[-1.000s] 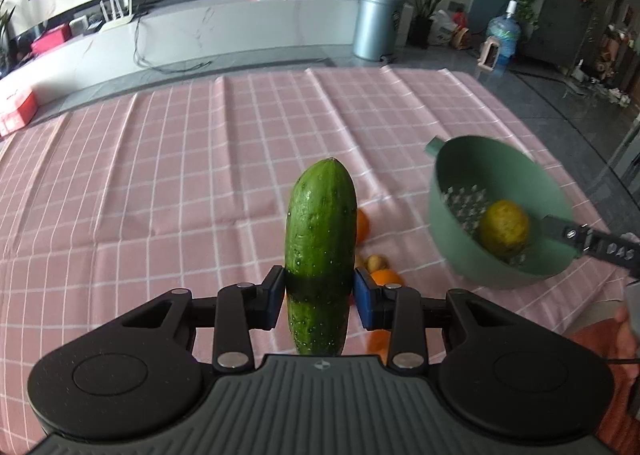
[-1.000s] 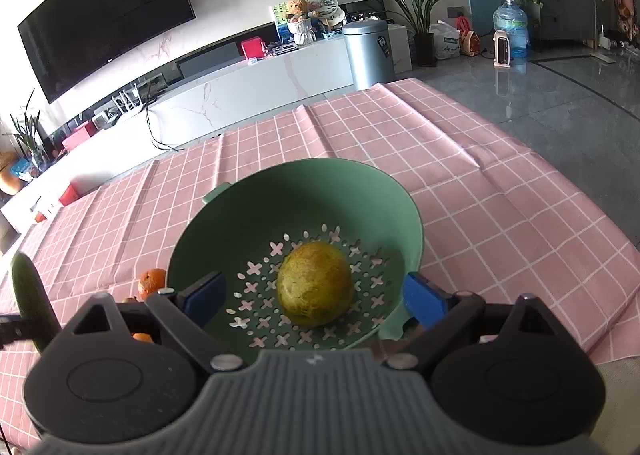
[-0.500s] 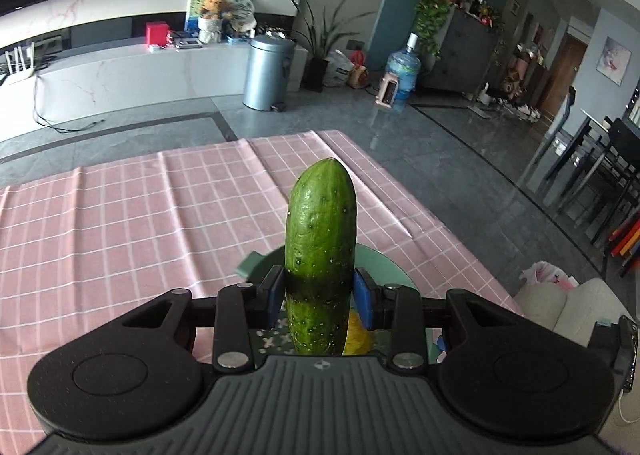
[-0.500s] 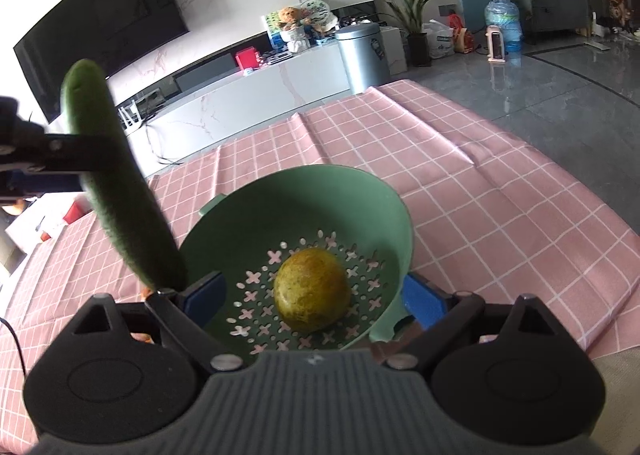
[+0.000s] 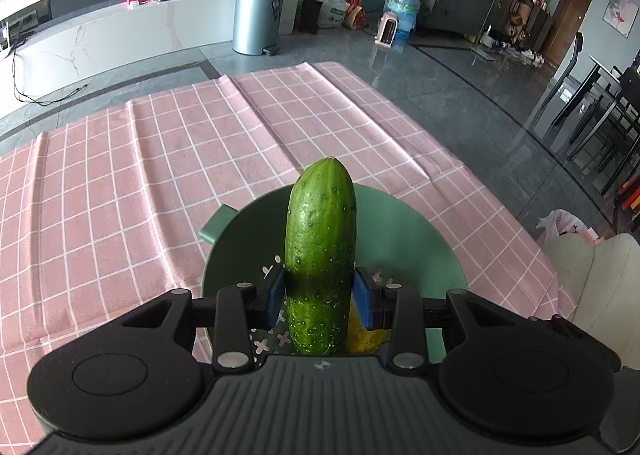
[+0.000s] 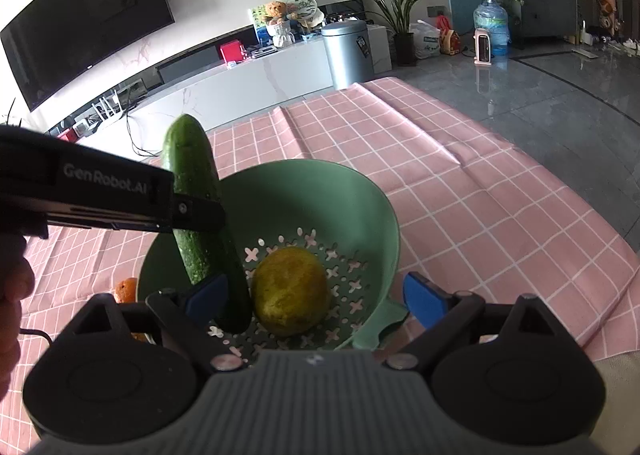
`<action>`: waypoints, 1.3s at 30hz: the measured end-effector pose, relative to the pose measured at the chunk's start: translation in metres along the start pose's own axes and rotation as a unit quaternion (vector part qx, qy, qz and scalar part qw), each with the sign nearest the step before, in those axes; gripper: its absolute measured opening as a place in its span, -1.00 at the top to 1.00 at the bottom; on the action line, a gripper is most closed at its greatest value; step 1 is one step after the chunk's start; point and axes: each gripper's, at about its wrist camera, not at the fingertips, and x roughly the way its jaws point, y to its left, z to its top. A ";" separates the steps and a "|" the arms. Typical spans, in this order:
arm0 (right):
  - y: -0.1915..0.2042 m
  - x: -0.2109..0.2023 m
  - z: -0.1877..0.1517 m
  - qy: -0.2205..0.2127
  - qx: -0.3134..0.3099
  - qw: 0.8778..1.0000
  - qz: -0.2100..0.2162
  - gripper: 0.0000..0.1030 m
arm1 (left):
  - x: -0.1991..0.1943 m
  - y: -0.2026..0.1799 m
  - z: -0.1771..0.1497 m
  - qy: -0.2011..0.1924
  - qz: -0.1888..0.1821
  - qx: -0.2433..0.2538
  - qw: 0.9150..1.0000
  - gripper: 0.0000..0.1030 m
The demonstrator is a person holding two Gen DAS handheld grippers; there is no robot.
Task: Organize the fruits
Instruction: 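Lift the cucumber with the left tool, lower it into the colander, release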
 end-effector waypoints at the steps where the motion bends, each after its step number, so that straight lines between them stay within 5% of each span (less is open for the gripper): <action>1: 0.000 0.001 0.000 0.001 0.001 1.000 0.000 -0.77 | 0.002 0.000 0.000 0.003 0.002 0.001 1.000 0.20; 23: -0.001 0.013 0.002 0.022 0.002 1.000 -0.009 -0.76 | 0.032 0.016 -0.001 0.042 0.023 -0.005 0.999 0.17; 27: 0.001 0.009 0.001 0.017 -0.001 1.000 -0.011 -0.76 | 0.016 0.017 -0.001 0.026 0.011 -0.014 0.999 -0.02; 39: 0.015 -0.027 0.001 -0.008 0.002 1.000 0.009 -0.76 | -0.067 0.005 -0.012 -0.032 0.024 0.035 0.999 -0.03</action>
